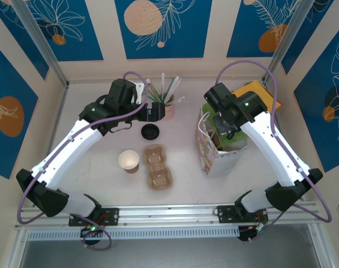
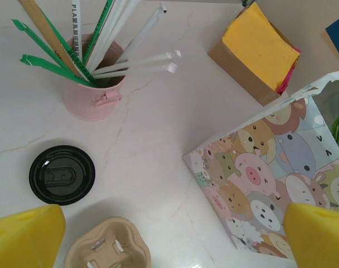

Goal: Pack the takeout coffee

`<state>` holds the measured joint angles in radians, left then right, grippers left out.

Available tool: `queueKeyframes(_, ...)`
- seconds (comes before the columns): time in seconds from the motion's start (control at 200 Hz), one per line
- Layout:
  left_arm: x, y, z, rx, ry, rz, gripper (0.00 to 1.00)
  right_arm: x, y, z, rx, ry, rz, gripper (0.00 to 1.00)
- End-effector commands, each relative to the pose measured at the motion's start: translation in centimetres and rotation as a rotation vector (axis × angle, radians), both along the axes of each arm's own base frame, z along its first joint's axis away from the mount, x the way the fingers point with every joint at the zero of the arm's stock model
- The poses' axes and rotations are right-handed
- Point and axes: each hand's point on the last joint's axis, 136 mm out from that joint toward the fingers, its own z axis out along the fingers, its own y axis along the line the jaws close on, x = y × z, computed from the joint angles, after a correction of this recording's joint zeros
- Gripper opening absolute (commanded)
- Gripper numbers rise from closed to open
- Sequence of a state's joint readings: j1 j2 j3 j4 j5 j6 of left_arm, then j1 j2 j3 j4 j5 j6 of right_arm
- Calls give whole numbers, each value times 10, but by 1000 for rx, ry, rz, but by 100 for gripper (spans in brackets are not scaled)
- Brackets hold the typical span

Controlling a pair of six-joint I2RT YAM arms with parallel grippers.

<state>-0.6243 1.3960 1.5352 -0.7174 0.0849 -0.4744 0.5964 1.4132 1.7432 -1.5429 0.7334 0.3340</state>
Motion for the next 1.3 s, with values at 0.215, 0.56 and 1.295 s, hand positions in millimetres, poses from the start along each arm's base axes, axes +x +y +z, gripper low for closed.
queueKeyframes(0.215,-3,-5,0,-15,7,-13,100,-7,-4,-16,-45,58,-40,0)
queueKeyframes(0.56,-5,-3,-2,-10,9,-13,100,-10,0,-17,-41,67,-35,4)
queueKeyframes(1.295,-10,4,0,1,-5,-8,100,-1,9,17,69,-42,-29,35)
